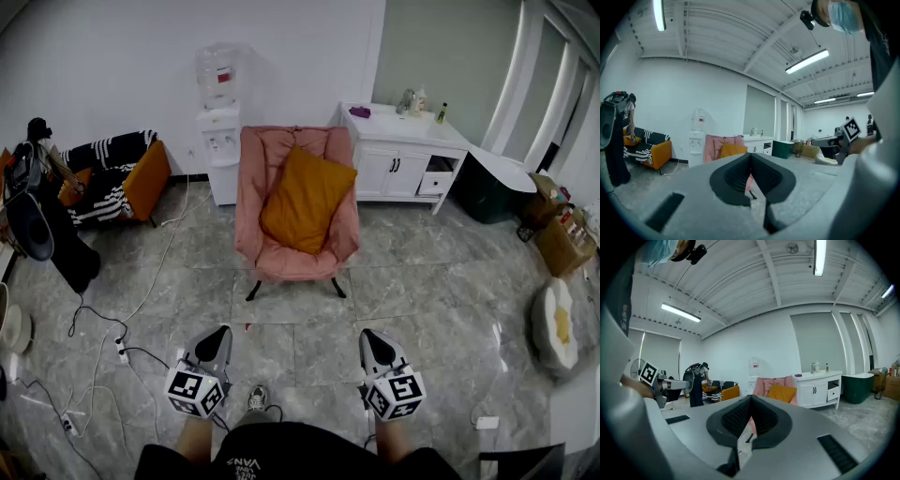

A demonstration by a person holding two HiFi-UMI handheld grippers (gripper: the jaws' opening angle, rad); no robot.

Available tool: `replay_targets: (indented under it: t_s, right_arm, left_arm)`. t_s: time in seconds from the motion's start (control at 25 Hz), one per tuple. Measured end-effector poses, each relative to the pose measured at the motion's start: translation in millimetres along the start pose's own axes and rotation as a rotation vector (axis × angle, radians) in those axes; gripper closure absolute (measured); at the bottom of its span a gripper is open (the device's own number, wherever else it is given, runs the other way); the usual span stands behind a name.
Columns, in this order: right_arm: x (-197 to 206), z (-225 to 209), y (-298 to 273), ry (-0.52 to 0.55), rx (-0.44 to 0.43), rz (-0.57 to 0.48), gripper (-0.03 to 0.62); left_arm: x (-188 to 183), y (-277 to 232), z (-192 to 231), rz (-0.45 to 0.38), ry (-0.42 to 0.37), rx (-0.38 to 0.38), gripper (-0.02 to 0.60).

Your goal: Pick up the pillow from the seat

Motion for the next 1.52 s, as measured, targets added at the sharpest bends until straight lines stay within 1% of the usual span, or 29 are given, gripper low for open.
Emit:
replay_targets:
  t_s: [0.48,0.64,0.84,0.88,0.92,0.96,1.0,1.2,1.52]
  right_arm:
    - [2.4,-0.9,6.7,-0.012,-0.007,-0.012,0.592]
    - [3.5,-2.8,6.8,-0.043,-0.019,-0.031,0.592]
    - [7.6,-6.6,-4.1,-0.072,-0.018,-0.029,0.591]
    - [8.5,-6.6,-8.6,-0.08,-0.02,-0.029,0.575]
    - [9.3,-7.6,-14.0,-0.088,-0.018,-0.029,0.5]
    - [9.6,-10.0,-20.4,-0.095,-0.011,-0.027,0.441]
    - [9.2,-12.9,-27.7,-0.101,-0.002,-0.025,0.442]
    - [1.3,-18.0,-68.4,-0.121,0.013,-0.018,0.413]
    - [-12.8,-17.3,-152.8,-0.146,0.056,-0.015,0.413]
  left_arm:
    - [4.9,4.8,-8.4,-0.008,0.003,0.004,0.563]
    - [5.6,5.6,-9.6,-0.022,-0.016,-0.015,0.56]
    - [8.9,-3.0,-6.3,-0.007,-0.002,0.011,0.554]
    - [10.1,-7.5,-3.6,-0.002,0.002,0.023,0.532]
    - [11.2,-13.7,-0.6,0.003,0.008,0.035,0.455]
    - [11.5,-21.4,2.6,0.006,0.016,0.046,0.372]
    - [10.7,-29.9,6.0,0.008,0.02,0.057,0.356]
    - [3.3,-66.9,29.5,0.021,0.021,0.098,0.356]
    - [-13.1,-121.6,106.0,0.032,0.027,0.115,0.356]
Point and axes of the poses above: the fingertips, and each gripper's own axes: y backward along the fingers, z to its left, x out of its underside, the point moved 4 cm from there along y, backward along the fingers, and after that the axes turned 3 degrees about y, right-handed, at the moved point
